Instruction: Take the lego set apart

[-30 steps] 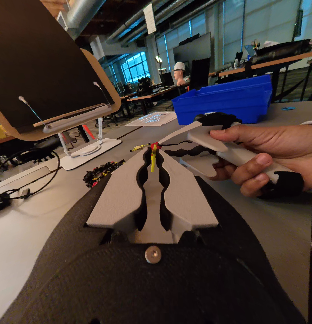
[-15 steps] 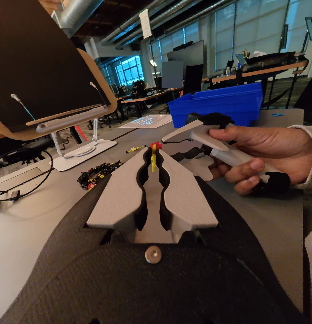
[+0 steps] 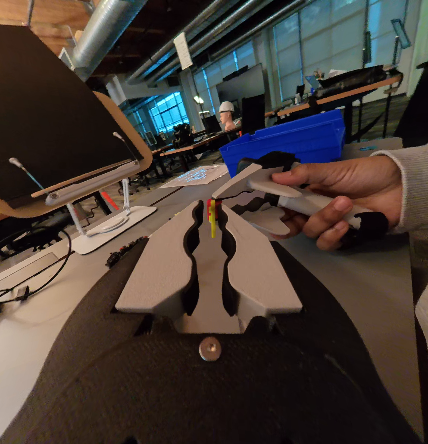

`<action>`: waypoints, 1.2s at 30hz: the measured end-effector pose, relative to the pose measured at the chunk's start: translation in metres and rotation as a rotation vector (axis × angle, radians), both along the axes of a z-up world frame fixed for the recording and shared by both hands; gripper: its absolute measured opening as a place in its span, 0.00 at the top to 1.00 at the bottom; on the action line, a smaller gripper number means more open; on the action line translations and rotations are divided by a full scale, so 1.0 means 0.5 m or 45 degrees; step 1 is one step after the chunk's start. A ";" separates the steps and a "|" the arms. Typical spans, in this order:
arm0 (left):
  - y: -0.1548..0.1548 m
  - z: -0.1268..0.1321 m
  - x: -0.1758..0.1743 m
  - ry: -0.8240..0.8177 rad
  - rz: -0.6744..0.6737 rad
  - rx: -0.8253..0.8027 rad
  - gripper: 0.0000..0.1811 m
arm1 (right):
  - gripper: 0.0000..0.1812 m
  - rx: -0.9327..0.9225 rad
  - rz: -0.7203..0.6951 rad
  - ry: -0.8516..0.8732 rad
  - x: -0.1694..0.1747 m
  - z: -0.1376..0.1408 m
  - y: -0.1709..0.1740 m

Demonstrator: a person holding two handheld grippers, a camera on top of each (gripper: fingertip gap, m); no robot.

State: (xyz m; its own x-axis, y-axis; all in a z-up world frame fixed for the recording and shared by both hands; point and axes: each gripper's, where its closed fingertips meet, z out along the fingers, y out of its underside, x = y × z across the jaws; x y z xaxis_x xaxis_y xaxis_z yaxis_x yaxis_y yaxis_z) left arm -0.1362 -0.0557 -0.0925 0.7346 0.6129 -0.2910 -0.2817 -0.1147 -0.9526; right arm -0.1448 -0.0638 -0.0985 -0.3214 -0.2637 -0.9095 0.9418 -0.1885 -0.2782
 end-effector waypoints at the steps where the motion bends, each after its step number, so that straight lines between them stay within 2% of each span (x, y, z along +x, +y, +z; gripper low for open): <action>1: -0.002 0.000 0.001 0.010 -0.021 -0.007 0.93 | 0.92 0.004 0.020 0.004 0.003 -0.001 -0.001; 2: -0.005 0.000 0.001 0.020 -0.038 -0.009 0.92 | 0.92 0.016 0.039 0.012 0.007 -0.002 -0.002; 4: -0.003 -0.007 0.014 -0.003 -0.148 -0.038 0.98 | 0.92 0.045 0.080 0.027 0.014 -0.005 -0.006; 10: -0.003 -0.008 0.030 -0.114 -0.300 -0.010 0.98 | 0.91 0.080 0.193 0.048 0.032 -0.009 -0.007; 15: 0.002 -0.011 0.030 -0.148 -0.314 -0.016 0.99 | 0.91 0.110 0.227 0.076 0.036 -0.012 -0.001; 22: -0.003 -0.005 0.026 -0.154 -0.314 0.008 0.99 | 0.92 -0.017 0.245 -0.019 0.030 -0.006 0.010; 24: -0.003 -0.007 0.023 -0.143 -0.294 -0.007 0.99 | 0.89 -0.015 0.236 -0.016 0.028 -0.005 0.009; 26: -0.003 -0.011 0.021 -0.132 -0.281 -0.026 0.99 | 0.87 -0.019 0.212 -0.024 0.023 -0.004 0.011; 31: -0.008 -0.011 0.010 -0.117 -0.230 -0.025 0.99 | 0.90 -0.019 0.141 -0.009 0.008 -0.004 0.018; 32: -0.013 -0.008 0.004 -0.125 -0.208 -0.008 0.99 | 0.99 -0.023 0.088 0.036 -0.001 0.002 0.025; 34: -0.022 -0.005 -0.009 -0.171 -0.178 0.043 0.99 | 1.00 0.053 -0.075 0.195 -0.023 0.011 0.043; 36: -0.032 0.003 -0.020 -0.264 -0.179 0.149 0.99 | 1.00 0.303 -0.258 0.495 -0.038 0.009 0.054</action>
